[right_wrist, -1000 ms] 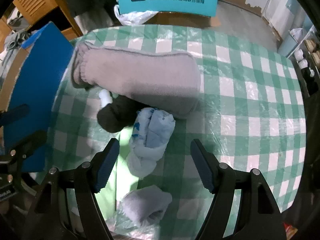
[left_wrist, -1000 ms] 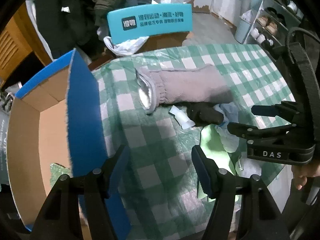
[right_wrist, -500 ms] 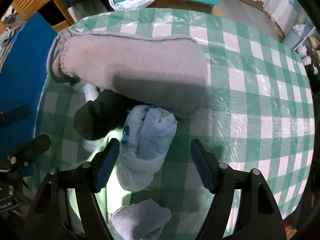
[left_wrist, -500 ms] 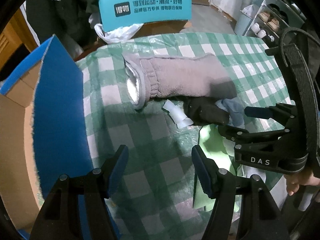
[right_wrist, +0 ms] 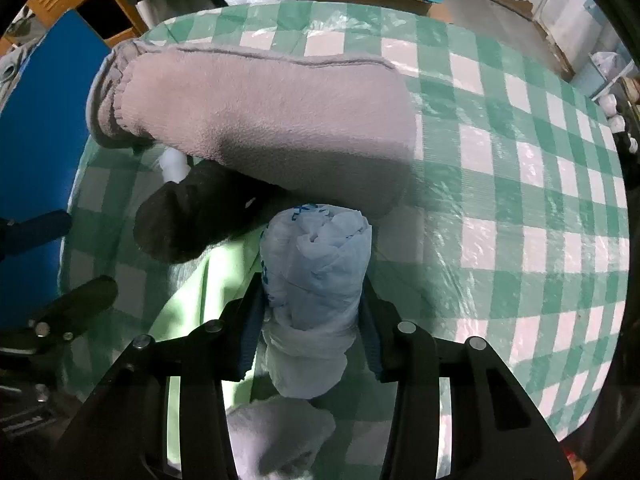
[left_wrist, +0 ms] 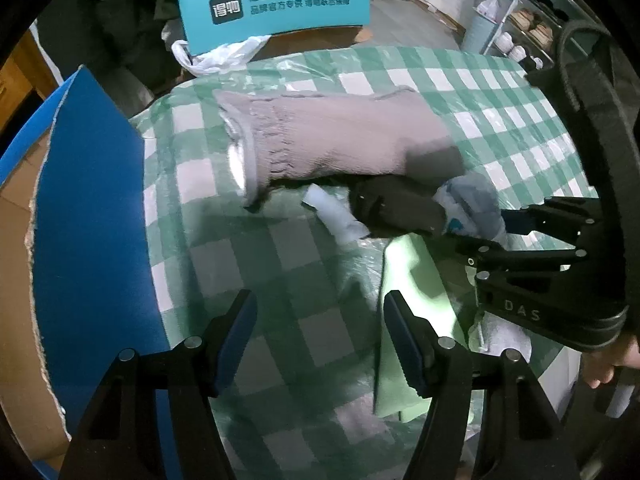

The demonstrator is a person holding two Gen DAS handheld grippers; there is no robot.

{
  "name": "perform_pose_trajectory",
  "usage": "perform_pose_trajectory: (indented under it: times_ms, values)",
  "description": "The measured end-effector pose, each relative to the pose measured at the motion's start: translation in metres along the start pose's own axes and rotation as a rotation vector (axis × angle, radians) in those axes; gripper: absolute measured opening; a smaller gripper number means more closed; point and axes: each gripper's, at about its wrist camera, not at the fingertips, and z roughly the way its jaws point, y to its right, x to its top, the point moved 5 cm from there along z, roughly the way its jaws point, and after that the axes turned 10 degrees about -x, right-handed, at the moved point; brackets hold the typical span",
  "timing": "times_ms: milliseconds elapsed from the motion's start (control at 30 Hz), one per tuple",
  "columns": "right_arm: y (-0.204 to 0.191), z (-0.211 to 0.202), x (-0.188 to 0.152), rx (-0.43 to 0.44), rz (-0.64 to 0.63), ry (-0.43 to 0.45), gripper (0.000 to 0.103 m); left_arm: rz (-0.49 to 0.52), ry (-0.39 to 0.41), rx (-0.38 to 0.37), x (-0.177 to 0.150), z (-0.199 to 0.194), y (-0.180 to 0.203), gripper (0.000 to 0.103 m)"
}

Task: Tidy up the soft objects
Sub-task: 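Grasp the light blue rolled sock with the right gripper, then grasp the light green cloth with the left gripper while the right gripper holds the sock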

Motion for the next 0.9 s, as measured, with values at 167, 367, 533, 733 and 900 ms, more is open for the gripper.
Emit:
perform_pose_trajectory:
  times_ms: [167,367,533,733,900]
  values:
    - [0.010,-0.010,-0.006,-0.001,0.012,0.016,0.043,0.005,-0.019,-0.023,-0.002,0.006,0.013,0.071]
    - [0.021,-0.016,-0.019,0.003,0.040,0.023,0.043,0.017,-0.048,-0.030,-0.004,0.017,0.028,0.071]
    - [0.035,-0.019,-0.027,0.010,0.066,0.027,0.043,0.014,-0.064,-0.024,-0.005,0.028,0.035,0.071]
    - [0.047,-0.020,-0.032,0.015,0.093,0.032,0.043,-0.017,-0.097,-0.045,-0.006,0.042,0.043,0.071]
    - [0.054,-0.022,-0.037,0.022,0.106,0.044,0.043,0.000,-0.118,-0.041,-0.008,0.050,0.053,0.072]
